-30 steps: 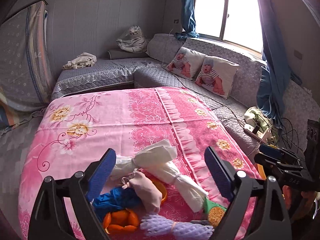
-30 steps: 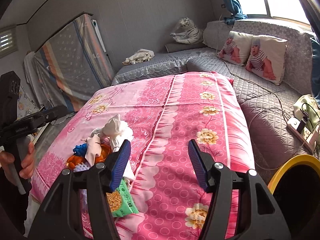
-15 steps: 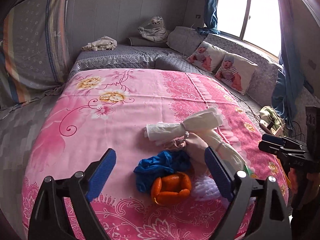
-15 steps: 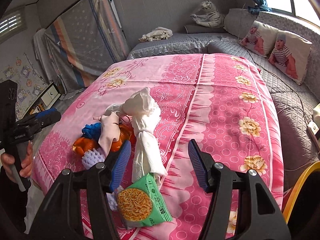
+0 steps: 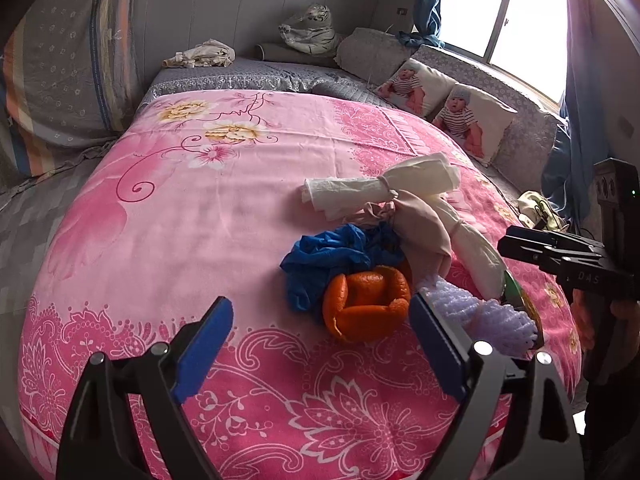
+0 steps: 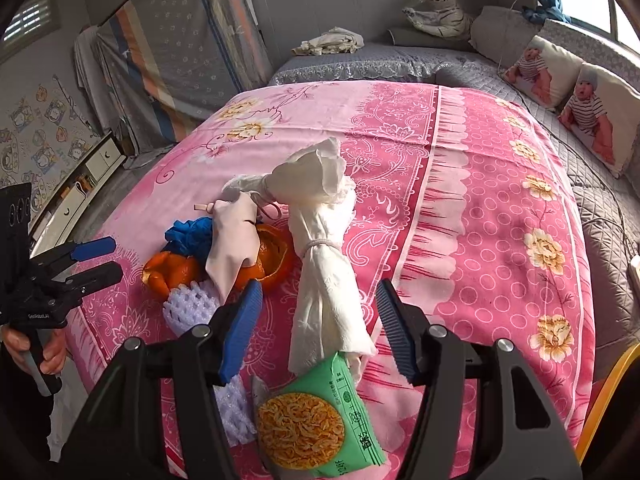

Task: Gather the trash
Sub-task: 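Grasp the orange peel with the left tool while the right tool grasps the white tissue bundle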

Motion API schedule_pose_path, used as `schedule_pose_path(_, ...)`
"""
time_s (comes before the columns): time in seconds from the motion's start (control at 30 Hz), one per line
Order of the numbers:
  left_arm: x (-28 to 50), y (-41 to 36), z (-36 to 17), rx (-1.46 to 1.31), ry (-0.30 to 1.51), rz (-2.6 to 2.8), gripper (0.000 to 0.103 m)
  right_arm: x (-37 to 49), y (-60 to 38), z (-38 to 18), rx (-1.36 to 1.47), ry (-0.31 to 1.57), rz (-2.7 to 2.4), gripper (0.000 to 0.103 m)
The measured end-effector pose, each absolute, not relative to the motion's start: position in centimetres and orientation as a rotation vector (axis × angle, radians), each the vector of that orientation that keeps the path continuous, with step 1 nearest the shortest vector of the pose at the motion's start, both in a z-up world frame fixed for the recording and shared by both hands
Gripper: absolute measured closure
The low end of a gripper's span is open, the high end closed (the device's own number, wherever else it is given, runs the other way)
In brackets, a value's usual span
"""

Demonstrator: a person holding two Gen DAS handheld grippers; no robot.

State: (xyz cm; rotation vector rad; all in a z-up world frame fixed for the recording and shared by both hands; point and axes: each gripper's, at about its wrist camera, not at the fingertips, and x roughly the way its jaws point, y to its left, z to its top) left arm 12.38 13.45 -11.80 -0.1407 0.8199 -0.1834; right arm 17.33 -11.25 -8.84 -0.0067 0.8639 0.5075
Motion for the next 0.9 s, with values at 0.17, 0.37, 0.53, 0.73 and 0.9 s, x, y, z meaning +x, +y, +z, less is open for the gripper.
schedule_pose_path(0.17, 13.0, 13.3, -12.7, -0.155, 0.845, -0.201, 0.018, 18.0, -10.7, -9.6, -0.013, 0.886, 0.510, 0.047)
schedule_pose_path(0.37, 13.9, 12.8, -13.4, -0.168, 0.869, -0.226, 0.023, 18.6, -10.3, -10.5, -0.022, 0.908, 0.514, 0.047)
schedule_pose_path(0.53, 14.6, 12.2, -14.0, -0.180, 0.895, -0.240, 0.030, 19.2, -10.0, -11.3, -0.027, 0.926, 0.518, 0.047)
schedule_pose_path(0.73, 14.9, 11.2, -14.0, -0.153, 0.898, -0.255, 0.041, 19.7, -10.1, -12.2, -0.022, 0.948, 0.515, 0.047)
schedule_pose_path(0.9, 15.1, 11.0, -14.2, -0.175, 0.910, -0.262, 0.043, 20.0, -10.1, -12.6, -0.022, 0.959, 0.519, 0.047)
